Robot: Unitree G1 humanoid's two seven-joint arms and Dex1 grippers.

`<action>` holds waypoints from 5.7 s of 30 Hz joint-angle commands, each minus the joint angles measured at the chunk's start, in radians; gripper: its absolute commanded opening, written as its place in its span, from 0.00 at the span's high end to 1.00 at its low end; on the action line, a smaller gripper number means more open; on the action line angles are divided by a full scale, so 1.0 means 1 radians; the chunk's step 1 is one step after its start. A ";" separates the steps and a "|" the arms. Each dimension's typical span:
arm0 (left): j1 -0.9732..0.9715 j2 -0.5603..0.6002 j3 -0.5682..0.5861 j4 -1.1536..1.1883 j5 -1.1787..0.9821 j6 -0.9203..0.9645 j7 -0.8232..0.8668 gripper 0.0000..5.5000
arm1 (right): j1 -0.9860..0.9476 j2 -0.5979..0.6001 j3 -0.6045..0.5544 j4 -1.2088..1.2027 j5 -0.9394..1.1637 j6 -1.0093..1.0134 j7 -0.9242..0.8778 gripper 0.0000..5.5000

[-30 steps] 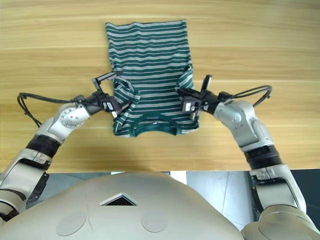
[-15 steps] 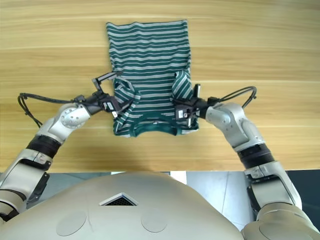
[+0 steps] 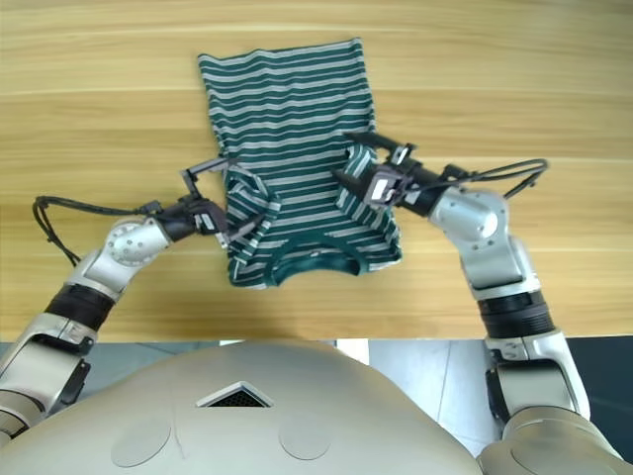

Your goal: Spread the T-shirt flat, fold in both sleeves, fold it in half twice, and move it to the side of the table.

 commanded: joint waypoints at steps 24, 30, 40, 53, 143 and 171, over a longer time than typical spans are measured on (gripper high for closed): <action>0.011 0.055 0.127 0.044 0.058 -0.009 -0.051 0.02 | 0.313 -0.147 -0.029 0.100 -0.043 -0.069 0.080 0.02; 0.020 0.075 0.137 0.060 0.083 -0.020 -0.055 0.02 | 0.345 -0.163 -0.030 0.065 -0.017 -0.063 0.111 0.02; 0.172 0.282 0.122 -0.060 -0.004 -0.049 -0.248 0.02 | 0.472 -0.277 -0.202 0.059 0.060 -0.080 0.133 0.02; 0.320 0.335 0.001 -0.244 -0.114 -0.051 -0.459 0.02 | 0.484 -0.260 -0.066 0.037 0.061 -0.128 0.259 0.02; 0.265 0.252 0.048 -0.290 -0.441 0.012 -0.566 0.99 | 0.440 -0.247 -0.117 -0.148 0.132 -0.197 0.241 0.99; -0.163 -0.098 0.191 0.195 -0.278 0.056 -0.423 0.99 | -0.123 0.005 0.007 0.220 -0.070 -0.002 0.047 0.99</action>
